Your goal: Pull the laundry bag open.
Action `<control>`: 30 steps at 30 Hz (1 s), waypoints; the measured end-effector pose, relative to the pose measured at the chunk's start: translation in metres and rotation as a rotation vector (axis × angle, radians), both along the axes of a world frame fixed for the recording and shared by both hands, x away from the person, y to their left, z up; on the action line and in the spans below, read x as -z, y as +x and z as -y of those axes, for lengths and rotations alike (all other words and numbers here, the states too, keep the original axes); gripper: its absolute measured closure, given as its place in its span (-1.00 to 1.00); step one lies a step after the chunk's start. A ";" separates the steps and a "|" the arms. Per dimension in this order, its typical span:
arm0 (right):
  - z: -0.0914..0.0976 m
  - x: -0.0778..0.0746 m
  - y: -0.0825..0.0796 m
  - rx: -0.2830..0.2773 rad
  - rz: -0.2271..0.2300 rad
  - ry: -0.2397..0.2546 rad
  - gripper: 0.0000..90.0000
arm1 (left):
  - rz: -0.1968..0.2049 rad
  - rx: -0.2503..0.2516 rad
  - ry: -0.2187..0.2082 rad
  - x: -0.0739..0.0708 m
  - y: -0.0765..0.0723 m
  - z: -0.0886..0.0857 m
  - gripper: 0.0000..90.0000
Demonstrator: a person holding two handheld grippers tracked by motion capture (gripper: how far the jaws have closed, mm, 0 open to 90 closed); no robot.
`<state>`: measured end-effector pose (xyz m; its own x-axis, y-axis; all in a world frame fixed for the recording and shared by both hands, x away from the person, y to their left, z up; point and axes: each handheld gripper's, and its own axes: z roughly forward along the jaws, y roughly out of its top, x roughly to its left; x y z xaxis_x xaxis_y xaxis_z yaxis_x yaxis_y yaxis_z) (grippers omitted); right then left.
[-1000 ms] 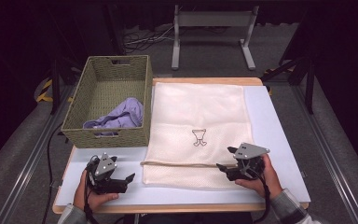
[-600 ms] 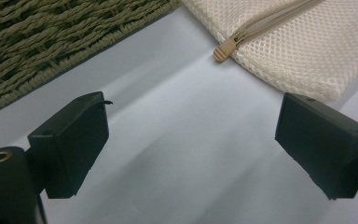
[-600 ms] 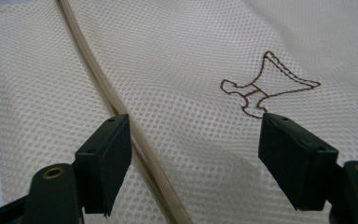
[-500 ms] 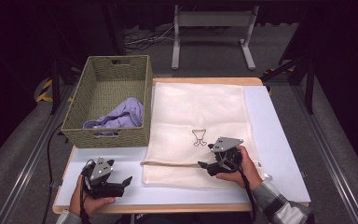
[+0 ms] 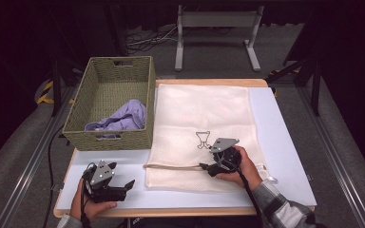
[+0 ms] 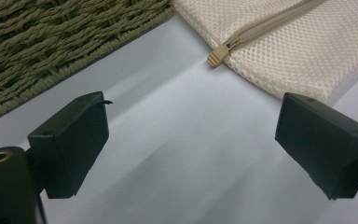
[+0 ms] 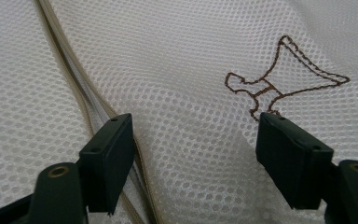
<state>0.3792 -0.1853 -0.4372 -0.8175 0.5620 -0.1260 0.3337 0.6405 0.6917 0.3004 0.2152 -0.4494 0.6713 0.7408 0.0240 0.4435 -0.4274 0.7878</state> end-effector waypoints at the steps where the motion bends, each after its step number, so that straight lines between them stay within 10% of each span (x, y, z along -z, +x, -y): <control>1: 0.000 0.000 0.000 -0.005 0.000 -0.005 -0.27 | 0.000 0.000 0.000 0.000 0.000 0.000 -0.77; 13: -0.002 0.000 0.003 -0.118 -0.106 0.014 0.77 | 0.019 0.003 -0.023 -0.002 -0.003 -0.002 -0.77; 30: -0.003 -0.003 -0.004 -0.134 -0.037 0.010 0.79 | 0.019 0.010 -0.017 -0.001 -0.002 -0.002 -0.77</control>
<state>0.3754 -0.1822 -0.4341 -0.8895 0.4482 -0.0894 0.2708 0.6745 0.6868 0.2980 0.2171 -0.4482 0.6784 0.7343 0.0238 0.4242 -0.4179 0.8034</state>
